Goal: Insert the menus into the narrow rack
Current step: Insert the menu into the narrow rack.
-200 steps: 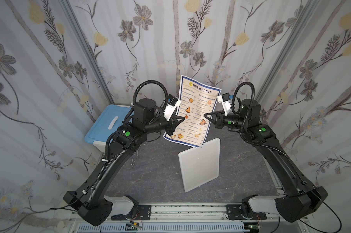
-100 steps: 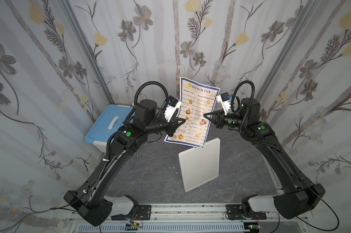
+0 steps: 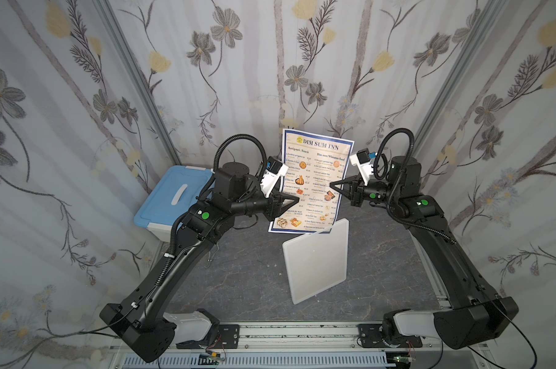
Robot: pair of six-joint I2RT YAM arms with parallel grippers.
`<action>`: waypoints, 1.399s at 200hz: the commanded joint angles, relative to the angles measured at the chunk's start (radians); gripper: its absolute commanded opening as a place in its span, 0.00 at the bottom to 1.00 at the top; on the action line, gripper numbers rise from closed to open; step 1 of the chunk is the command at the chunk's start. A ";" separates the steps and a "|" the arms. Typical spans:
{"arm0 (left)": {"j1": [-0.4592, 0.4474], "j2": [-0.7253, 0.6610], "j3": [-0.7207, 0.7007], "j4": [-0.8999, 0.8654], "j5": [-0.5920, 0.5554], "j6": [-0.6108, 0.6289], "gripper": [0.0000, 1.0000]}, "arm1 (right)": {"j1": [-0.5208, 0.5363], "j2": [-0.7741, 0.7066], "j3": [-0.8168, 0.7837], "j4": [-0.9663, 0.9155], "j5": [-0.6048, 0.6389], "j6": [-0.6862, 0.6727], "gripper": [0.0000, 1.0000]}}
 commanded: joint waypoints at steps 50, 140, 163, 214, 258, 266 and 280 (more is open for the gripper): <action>0.000 -0.009 -0.024 0.062 0.042 -0.042 0.53 | -0.067 0.011 -0.003 -0.049 -0.108 -0.177 0.00; 0.001 -0.023 -0.060 0.066 0.022 -0.060 0.54 | -0.104 0.065 0.060 -0.171 -0.221 -0.462 0.01; 0.001 -0.053 -0.074 0.065 0.019 -0.059 0.55 | -0.107 0.062 0.061 -0.187 -0.234 -0.521 0.02; 0.001 -0.069 -0.108 0.093 0.015 -0.076 0.55 | -0.107 0.049 0.072 -0.221 -0.241 -0.642 0.06; 0.013 -0.102 -0.170 0.152 -0.003 -0.111 0.57 | -0.107 0.053 0.075 -0.233 -0.268 -0.672 0.06; 0.018 -0.109 -0.176 0.163 -0.002 -0.120 0.57 | -0.107 0.053 0.075 -0.234 -0.269 -0.676 0.06; 0.023 -0.117 -0.187 0.173 0.002 -0.131 0.54 | -0.107 0.052 0.078 -0.237 -0.268 -0.683 0.06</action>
